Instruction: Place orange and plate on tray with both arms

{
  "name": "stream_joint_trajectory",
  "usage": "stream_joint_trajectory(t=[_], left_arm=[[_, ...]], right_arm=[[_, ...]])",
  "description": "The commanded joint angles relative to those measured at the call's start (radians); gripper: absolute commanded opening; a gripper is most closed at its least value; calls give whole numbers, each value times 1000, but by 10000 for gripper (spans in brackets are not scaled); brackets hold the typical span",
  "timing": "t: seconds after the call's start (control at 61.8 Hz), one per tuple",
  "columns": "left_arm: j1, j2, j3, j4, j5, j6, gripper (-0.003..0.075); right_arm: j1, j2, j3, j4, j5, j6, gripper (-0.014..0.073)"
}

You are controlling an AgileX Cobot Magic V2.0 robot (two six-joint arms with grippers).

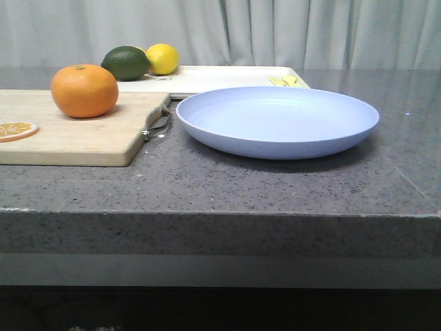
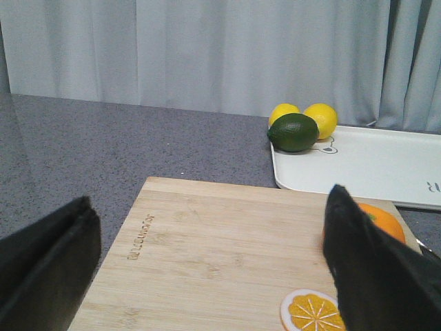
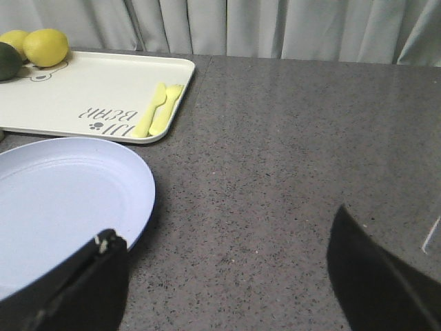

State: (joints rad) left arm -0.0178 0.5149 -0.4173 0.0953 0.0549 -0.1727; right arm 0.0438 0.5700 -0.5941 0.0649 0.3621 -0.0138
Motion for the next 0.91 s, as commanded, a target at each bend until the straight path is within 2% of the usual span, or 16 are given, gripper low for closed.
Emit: stream_joint_trajectory(t=[0.0, 0.178, 0.421, 0.89], left_arm=[[3, 11, -36, 0, -94, -7, 644], [-1, 33, -52, -20, -114, -7, 644], [-39, 251, -244, -20, -6, -7, 644], [-294, 876, -824, -20, 437, -7, 644]], right_arm=[[-3, 3, -38, 3, -82, -10, 603], [-3, 3, -38, 3, -82, -10, 603], [-3, 3, -38, 3, -83, -10, 603], [-3, 3, -38, 3, -89, -10, 603]])
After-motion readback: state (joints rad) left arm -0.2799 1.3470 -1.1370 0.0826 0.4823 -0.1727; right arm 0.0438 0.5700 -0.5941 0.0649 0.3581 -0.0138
